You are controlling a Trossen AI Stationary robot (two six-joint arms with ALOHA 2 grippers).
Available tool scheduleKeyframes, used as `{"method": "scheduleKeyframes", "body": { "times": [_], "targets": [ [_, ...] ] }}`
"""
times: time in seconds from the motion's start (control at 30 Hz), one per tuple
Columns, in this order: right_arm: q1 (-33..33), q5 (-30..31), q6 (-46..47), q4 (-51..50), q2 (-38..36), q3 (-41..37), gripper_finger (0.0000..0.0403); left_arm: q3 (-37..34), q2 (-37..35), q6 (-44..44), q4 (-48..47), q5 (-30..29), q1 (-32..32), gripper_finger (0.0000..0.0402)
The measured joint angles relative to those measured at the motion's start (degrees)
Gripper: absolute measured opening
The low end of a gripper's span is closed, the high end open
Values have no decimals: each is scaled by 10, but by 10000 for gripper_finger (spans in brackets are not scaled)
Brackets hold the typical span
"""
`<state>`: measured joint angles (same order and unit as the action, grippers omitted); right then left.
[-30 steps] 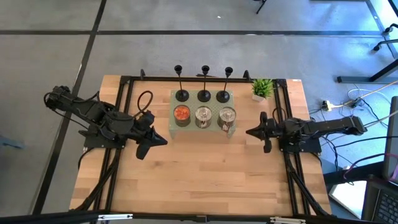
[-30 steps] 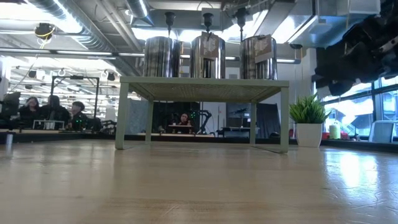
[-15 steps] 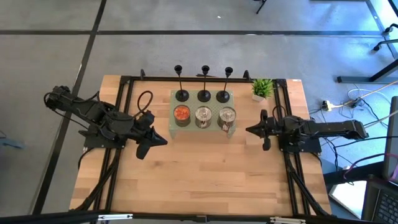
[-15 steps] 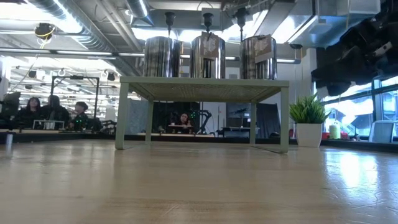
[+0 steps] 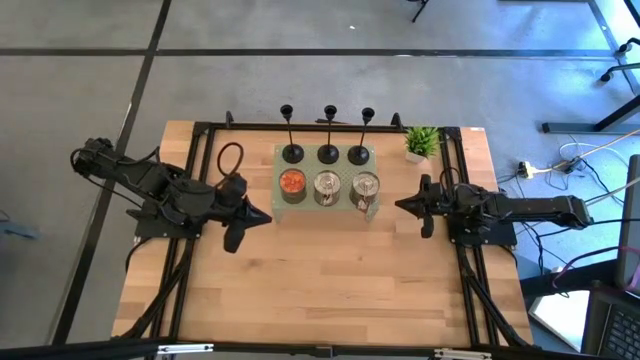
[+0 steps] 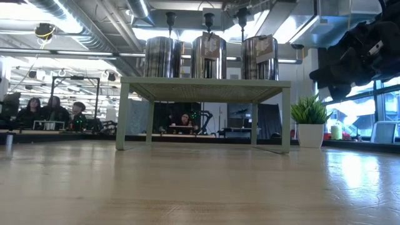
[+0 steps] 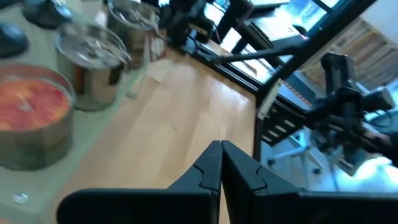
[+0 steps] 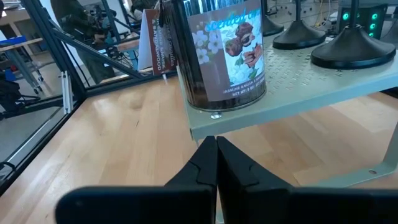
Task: Pick & Place candle stick holders
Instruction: Return to Home Position
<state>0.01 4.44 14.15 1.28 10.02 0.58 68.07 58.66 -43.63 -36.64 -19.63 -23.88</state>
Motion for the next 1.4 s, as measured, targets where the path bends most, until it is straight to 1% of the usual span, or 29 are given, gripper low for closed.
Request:
{"method": "scheduleKeyframes", "body": {
  "times": [0.13, 0.23, 0.3, 0.43, 0.53, 0.67, 0.8, 0.87, 0.97, 1.1, 1.17, 1.27, 1.33, 1.4],
  "targets": [
    [0, 0, 0, 0, 0, 0, 0, 0, -2, 33, 26, -19, 0, 2],
    [0, 0, 0, 0, 0, 0, 0, 0, -20, 72, 67, -20, 0, 2],
    [0, -1, 0, 0, 0, 0, 0, 0, -35, 107, 95, -36, -6, 2],
    [0, -1, 0, 0, 0, 0, 0, 0, -67, 180, 134, -106, -49, 2],
    [0, -1, 0, 0, 0, 0, 0, 0, -82, 224, 138, -149, -83, 2],
    [0, -1, 0, 0, 0, 0, 0, 0, -85, 267, 137, -185, -130, 2],
    [0, -1, 0, 0, 0, 0, 1, 0, -74, 291, 138, -228, -174, 2],
    [0, -1, 0, 0, 0, 0, 1, -15, -70, 300, 161, -248, -193, 2],
    [0, -1, 0, 0, 0, 0, 1, -73, -71, 318, 256, -263, -215, 2],
    [0, -1, 0, 0, 0, 0, 1, -180, -75, 338, 433, -273, -234, 2],
    [0, -1, 0, 0, 0, 0, 1, -231, -76, 349, 525, -268, -236, 2],
    [0, -1, 0, 0, 0, 0, 1, -297, -78, 361, 643, -228, -228, 2],
    [0, -1, 0, 0, 0, 0, 1, -334, -83, 359, 693, -190, -214, 2],
    [0, -1, 0, 0, 0, 0, 1, -366, -94, 352, 729, -166, -196, 2]
  ]
}}
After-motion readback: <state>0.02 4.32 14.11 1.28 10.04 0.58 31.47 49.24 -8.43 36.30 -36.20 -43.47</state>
